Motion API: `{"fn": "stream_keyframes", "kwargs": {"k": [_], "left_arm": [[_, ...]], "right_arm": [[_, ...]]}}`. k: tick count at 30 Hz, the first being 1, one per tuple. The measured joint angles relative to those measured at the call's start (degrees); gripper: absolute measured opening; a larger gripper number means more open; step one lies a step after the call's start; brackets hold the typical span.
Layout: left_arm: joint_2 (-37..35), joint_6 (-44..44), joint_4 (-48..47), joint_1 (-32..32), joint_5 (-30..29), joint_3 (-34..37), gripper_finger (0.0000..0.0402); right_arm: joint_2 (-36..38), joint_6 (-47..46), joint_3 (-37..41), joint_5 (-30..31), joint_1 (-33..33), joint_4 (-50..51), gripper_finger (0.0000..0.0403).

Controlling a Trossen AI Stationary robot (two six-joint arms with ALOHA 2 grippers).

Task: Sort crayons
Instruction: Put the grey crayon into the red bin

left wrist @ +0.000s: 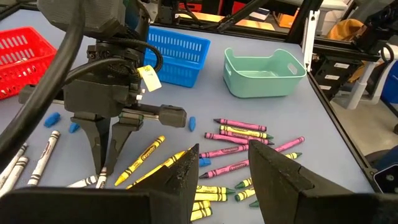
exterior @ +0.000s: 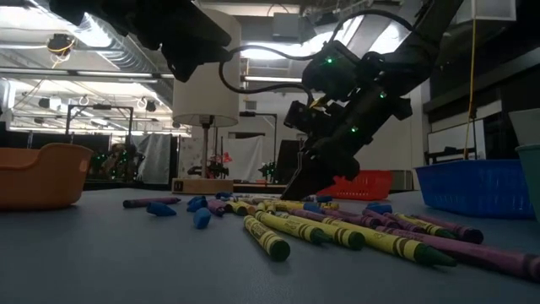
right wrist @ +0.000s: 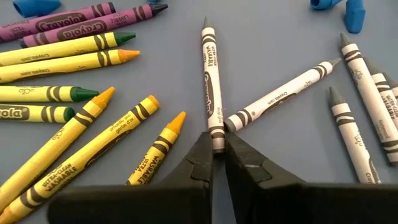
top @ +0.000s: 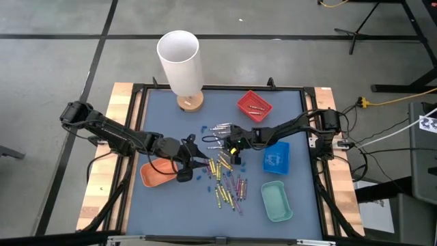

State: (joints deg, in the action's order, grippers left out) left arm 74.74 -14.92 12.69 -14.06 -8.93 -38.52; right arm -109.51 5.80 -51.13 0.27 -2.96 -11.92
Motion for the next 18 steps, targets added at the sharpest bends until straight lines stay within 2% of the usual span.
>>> {"fn": "stream_keyframes", "kwargs": {"k": [9,18], "left_arm": [[0.0,0.0,0.0,0.0,0.0,0.0,0.0124],[0.0,0.0,0.0,0.0,0.0,0.0,0.0124]], "right_arm": [[2.3,0.0,0.3,-2.1,-0.1,1.5,0.0022],[10.2,0.3,0.2,-2.5,-0.1,5.5,0.0021]]}}
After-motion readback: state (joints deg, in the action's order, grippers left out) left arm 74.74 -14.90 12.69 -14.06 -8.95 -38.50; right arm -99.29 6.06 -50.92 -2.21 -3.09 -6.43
